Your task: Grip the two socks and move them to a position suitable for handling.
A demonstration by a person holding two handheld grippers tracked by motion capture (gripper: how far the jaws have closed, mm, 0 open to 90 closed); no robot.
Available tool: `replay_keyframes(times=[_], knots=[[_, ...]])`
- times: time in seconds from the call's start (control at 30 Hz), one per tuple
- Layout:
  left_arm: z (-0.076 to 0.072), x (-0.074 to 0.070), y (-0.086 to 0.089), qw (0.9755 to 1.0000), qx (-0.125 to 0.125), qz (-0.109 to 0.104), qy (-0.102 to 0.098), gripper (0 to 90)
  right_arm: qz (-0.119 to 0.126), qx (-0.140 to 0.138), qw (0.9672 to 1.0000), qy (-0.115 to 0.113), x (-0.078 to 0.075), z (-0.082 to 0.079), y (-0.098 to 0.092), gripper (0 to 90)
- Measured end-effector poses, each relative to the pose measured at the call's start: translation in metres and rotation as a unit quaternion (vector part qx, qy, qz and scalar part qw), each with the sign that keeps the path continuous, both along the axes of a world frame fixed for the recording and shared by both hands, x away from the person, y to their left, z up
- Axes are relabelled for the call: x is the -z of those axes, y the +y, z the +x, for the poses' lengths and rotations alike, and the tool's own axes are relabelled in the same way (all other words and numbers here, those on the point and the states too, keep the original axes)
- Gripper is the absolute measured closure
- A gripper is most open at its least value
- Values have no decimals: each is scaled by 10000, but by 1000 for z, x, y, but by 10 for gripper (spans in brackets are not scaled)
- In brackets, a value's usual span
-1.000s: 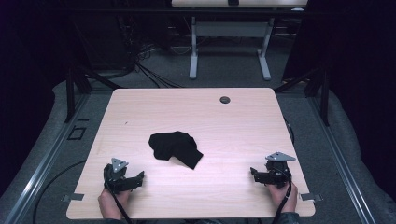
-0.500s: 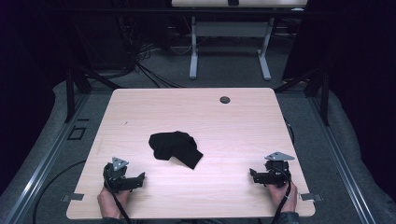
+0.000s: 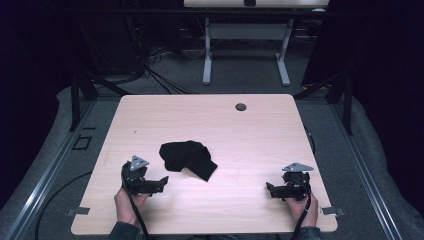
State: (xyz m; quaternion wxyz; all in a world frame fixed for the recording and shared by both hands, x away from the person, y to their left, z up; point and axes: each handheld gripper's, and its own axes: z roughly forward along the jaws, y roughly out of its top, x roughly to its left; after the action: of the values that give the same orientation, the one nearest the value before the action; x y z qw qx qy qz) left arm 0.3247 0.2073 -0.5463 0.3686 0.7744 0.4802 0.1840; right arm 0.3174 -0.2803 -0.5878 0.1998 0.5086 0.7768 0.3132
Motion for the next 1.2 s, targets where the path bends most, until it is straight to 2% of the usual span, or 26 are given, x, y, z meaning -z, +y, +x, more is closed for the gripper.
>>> replay_keyframes(times=[0.07,0.17,0.2,0.37,0.4,0.5,0.57,0.6,0.63,0.67,0.7,0.77,0.83,0.9,0.97,1.0,1.07,1.17,1.2], knots=[[7,-10,-9,9998,165,-52,-53,0,0,0,10000,3,0,0,0,0],[13,-17,-15,9995,307,-83,-51,0,-1,-7,10000,14,0,0,0,0],[19,-23,-22,9993,372,-43,-93,0,0,0,10000,12,0,0,0,1],[37,-29,-36,9984,566,-17,21,1,4,12,10000,4,0,0,-1,4],[43,-31,-40,9976,686,-38,118,23,-5,22,10000,4,0,0,-1,4],[53,-32,-47,9966,788,-20,232,92,4,48,10000,-13,0,0,-1,6],[60,-30,-51,9971,662,31,383,156,4,64,10000,-22,0,0,-1,7],[60,-30,-51,9971,662,31,383,164,17,62,10000,-25,0,0,-1,8],[64,-29,-52,9966,642,56,505,164,17,62,10000,-25,0,0,-1,8],[69,-27,-54,9959,634,95,643,227,17,68,10000,-29,0,0,-1,10],[71,-26,-56,9950,664,83,746,253,-3,62,10000,-15,0,0,-1,10],[73,-25,-57,9943,699,91,800,289,-5,81,10000,-29,0,0,-1,10],[76,-22,-61,9921,858,83,907,327,19,107,9999,-15,0,0,-1,10],[77,-20,-64,9920,882,70,901,365,18,107,9999,-15,0,0,-1,10],[78,-19,-66,9926,913,91,800,418,18,109,9999,-15,0,0,-1,10],[78,-18,-68,9918,959,122,832,453,19,109,9999,-15,0,0,-1,10],[76,-16,-72,9919,959,295,778,525,17,113,9999,-14,0,0,-1,11],[76,-13,-76,9916,959,410,762,666,20,118,9999,-9,0,0,-1,12],[76,-12,-78,9917,954,448,739,666,20,121,9999,-9,0,0,-1,12]])
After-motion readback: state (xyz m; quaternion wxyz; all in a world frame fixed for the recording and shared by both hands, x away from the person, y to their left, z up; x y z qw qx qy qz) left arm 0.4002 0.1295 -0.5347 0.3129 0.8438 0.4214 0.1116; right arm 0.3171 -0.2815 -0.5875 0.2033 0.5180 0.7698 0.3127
